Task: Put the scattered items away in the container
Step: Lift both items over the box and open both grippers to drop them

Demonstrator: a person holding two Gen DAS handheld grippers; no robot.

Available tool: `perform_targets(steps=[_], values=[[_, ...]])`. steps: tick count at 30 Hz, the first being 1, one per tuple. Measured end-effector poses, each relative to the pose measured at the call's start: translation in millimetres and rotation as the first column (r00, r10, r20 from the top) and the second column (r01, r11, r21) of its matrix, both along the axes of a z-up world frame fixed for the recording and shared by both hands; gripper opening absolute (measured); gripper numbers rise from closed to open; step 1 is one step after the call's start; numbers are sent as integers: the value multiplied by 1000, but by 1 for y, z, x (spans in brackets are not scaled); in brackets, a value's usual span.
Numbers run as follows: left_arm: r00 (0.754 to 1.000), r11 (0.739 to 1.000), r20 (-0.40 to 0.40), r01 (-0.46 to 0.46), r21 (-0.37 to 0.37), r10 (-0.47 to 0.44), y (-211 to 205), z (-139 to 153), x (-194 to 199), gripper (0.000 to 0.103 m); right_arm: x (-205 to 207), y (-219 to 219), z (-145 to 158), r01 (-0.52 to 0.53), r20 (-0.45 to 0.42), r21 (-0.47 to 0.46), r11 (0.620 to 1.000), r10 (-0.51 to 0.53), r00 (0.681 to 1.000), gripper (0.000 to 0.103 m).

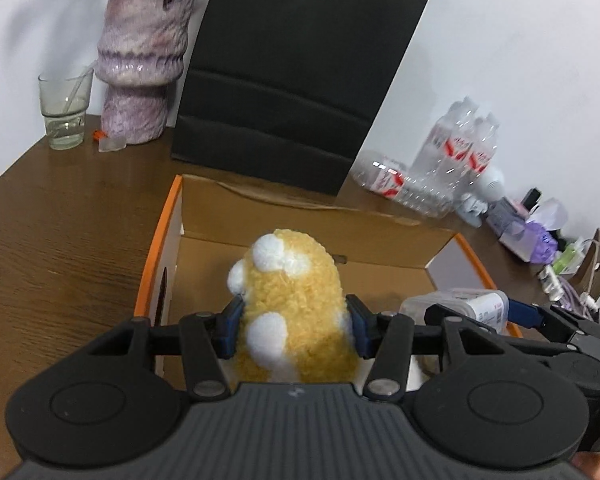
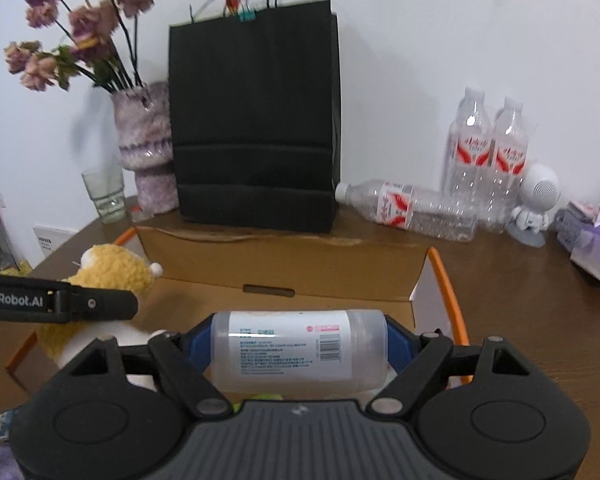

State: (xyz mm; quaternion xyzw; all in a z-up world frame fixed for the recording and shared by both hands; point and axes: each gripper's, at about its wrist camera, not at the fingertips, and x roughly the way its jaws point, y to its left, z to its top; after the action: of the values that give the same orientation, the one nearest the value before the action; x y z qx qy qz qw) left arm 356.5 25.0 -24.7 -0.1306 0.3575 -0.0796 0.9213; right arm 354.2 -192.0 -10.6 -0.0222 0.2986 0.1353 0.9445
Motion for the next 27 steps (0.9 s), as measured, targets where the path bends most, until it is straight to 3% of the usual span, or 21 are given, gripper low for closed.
perform_targets(steps=[6,8,10,15,21,27], values=[[999,1000,-46,-9,20,10,-4,-9,14,54,17,4,-12,-11,-57,-42,999,9,998,82],[999,999,-46,-10,46,12,-7,-6,13,65,19,6,-13,-19,-86,-63,998,13,996,82],[1000,997,-8,1,77,0,-11,3,4,87,11,4,-9,-19,-76,-60,998,14,997,89],[995,991,94,26,129,-38,-18,29,-40,101,-24,-9,12,-15,-32,-17,1000,14,999,96],[982,979,142,100,178,-126,-21,41,-110,103,-93,-42,28,-53,21,-3,999,53,998,100],[985,973,75,142,182,-158,-10,14,-166,103,-156,-68,18,-79,19,-21,997,79,997,100]])
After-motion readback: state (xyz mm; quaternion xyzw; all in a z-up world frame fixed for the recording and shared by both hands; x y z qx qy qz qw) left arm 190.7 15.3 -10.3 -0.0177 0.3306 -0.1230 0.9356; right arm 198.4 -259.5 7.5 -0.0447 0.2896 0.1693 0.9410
